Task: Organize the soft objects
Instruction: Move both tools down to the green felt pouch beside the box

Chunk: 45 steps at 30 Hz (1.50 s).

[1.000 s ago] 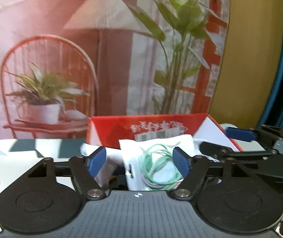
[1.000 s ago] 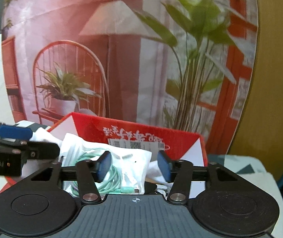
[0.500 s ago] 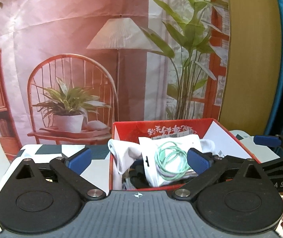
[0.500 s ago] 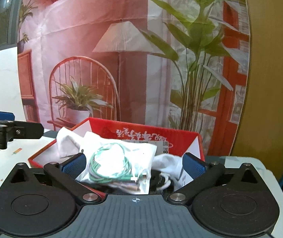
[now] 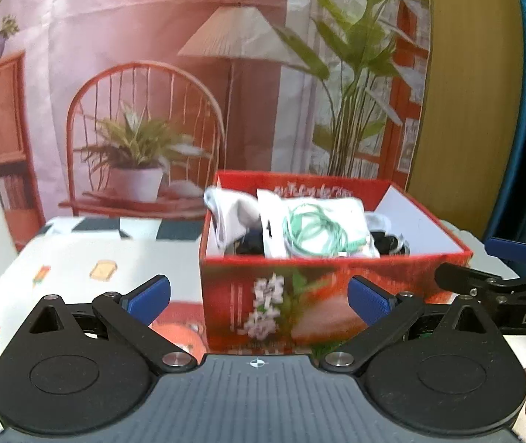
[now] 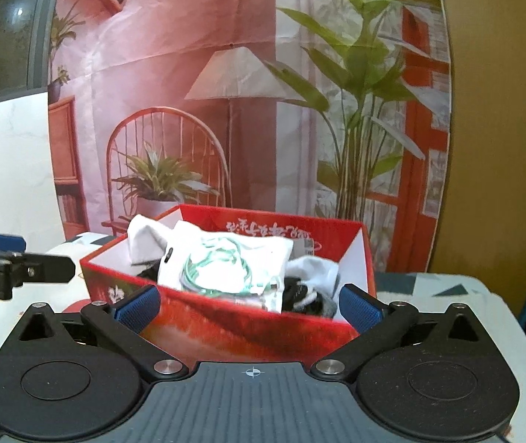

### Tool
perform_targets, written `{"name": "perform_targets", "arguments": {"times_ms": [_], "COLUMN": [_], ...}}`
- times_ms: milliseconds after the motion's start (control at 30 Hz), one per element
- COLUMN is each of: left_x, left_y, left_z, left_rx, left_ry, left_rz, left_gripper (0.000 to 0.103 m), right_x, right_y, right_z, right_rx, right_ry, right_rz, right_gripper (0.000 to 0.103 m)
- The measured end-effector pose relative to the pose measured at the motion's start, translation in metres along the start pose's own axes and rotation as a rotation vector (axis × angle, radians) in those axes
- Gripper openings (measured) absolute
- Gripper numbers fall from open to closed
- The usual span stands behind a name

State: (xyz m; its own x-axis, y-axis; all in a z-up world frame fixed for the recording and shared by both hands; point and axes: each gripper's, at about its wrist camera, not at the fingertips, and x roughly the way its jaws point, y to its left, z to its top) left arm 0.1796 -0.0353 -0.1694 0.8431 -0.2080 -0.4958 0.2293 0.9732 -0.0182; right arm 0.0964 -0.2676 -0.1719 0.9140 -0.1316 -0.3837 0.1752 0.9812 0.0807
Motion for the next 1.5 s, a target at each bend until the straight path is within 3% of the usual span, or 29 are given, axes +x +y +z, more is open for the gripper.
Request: {"name": "perform_targets", "arguments": {"times_ms": [233, 700, 1500], "left_x": [0.009, 0.026, 0.050], "left_y": [0.000, 0.007, -0.006], "left_z": [-0.024, -0.042, -0.047], "left_rx": [0.021, 0.008, -0.006], "left_ry": [0.053, 0.119, 0.159], "left_rz": [0.021, 0.017, -0.051], "left_gripper": [0.103, 0.103, 0.103], "right_x": [-0.005, 0.015, 0.039], "right_y": [-0.010, -0.031, -0.035], "right_z": [-0.029, -0.081, -0.091], "right_rx": [0.035, 0.060, 0.056], "right_ry": [0.030, 0.170, 0.254], "right_rz": [-0.023, -0.120, -0.111], "right_gripper": [0.103, 0.102, 0.099]}}
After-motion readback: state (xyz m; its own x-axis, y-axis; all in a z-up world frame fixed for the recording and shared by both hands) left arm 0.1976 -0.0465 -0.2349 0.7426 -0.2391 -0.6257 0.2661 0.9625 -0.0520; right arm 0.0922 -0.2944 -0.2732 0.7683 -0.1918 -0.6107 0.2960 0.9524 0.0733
